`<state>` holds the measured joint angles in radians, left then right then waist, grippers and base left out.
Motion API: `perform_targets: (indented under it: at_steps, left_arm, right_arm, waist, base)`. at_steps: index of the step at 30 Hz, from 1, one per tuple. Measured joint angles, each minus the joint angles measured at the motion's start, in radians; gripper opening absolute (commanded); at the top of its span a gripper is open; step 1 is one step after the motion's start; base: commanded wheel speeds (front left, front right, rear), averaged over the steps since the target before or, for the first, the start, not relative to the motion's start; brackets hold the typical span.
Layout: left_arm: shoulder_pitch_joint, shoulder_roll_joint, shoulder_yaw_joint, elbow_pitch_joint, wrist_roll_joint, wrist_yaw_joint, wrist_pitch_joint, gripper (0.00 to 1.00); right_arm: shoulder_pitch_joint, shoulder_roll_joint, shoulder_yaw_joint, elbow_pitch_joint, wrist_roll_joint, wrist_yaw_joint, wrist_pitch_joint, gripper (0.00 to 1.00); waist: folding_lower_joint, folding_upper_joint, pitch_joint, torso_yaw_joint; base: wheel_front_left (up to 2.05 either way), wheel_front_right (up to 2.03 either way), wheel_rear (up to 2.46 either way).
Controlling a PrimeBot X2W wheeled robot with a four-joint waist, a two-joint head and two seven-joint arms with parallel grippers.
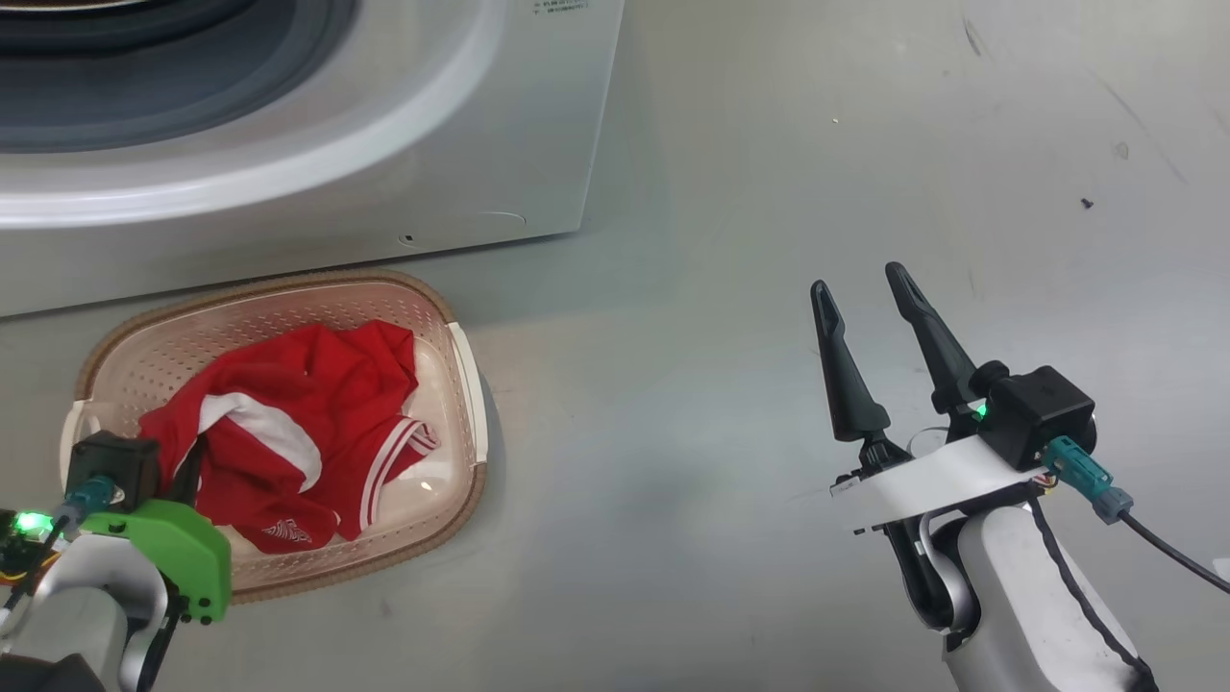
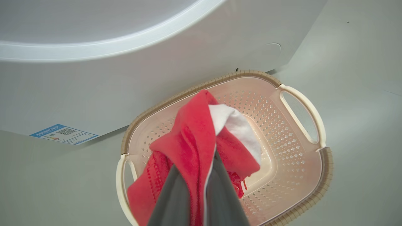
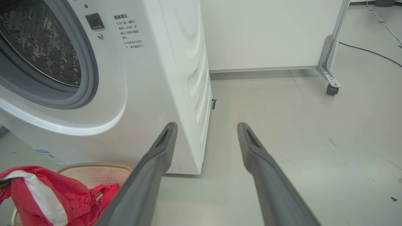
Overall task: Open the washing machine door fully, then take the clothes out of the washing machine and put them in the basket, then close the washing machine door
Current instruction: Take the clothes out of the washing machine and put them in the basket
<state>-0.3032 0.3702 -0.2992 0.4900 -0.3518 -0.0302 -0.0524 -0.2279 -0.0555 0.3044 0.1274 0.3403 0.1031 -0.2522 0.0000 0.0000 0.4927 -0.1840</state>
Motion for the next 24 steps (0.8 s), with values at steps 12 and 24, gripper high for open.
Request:
perform_targets:
  at_steps: [12,24]
  left_arm:
    - [-0.12,-0.01,-0.014,0.084,0.003,0.001,0.044,0.0]
    - [-0.222,-0.065,-0.051,0.166,0.009,-0.028,0.052,0.0]
  right_arm:
    - [-0.036,0.002,0.0,-0.029,0.001,-0.009,0.0,1.0]
    - [-0.073,0.003,0.004,-0.052,0.007,-0.019,0.0,1.0]
  waist:
    - [0.0001,0.0,0.11,-0.045]
    - [0.0002,0.0,0.196,-0.07]
  base:
    - [0.0,0.0,0.0]
    - [0.0,0.0,0.0]
